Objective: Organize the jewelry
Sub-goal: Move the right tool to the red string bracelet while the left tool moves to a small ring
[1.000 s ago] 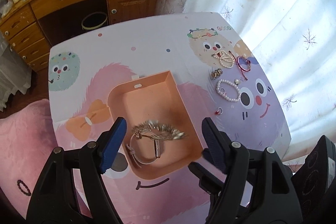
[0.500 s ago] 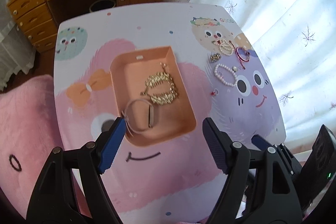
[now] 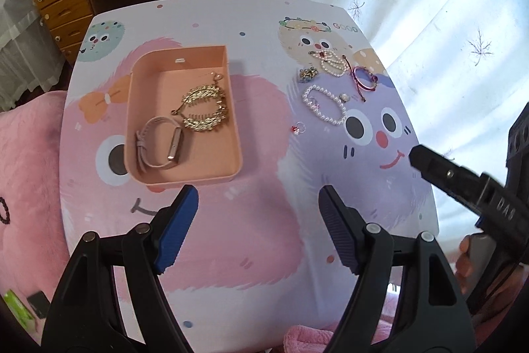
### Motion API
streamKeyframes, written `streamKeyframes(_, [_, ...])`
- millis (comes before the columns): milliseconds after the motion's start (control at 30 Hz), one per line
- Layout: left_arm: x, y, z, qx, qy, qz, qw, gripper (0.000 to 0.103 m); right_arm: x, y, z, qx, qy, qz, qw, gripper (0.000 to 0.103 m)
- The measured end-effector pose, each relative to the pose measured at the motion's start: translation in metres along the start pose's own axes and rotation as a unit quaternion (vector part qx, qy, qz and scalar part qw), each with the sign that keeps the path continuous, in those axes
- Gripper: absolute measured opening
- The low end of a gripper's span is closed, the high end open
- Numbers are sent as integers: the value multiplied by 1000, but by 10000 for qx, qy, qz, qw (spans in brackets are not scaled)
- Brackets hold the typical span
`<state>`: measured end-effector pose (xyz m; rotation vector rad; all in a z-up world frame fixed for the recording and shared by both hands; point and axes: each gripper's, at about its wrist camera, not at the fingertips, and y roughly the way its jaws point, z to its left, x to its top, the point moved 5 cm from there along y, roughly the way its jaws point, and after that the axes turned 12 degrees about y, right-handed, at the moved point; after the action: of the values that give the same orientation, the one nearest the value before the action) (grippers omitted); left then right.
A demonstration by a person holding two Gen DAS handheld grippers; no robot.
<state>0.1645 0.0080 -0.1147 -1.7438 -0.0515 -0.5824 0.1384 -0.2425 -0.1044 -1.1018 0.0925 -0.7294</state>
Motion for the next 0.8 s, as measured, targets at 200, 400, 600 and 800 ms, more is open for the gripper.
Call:
streamKeyframes(200, [11, 27, -29, 258, -306, -78, 9992, 73, 51, 5, -21, -228, -253, 91, 9994, 89])
streamKeyframes(400, [15, 64, -46, 526, -678, -154, 9962, 73, 113, 26, -40, -564, -252, 167, 9979, 92])
streamKeyframes(600, [18, 103, -59, 864, -1006, -345, 9906, 70, 157, 69, -64, -965, -80, 105, 9952, 93])
streamKeyframes(800, [29, 126, -64, 1325, -785, -626, 9861, 61, 184, 121, -76, -1070, -456, -310, 9927, 93])
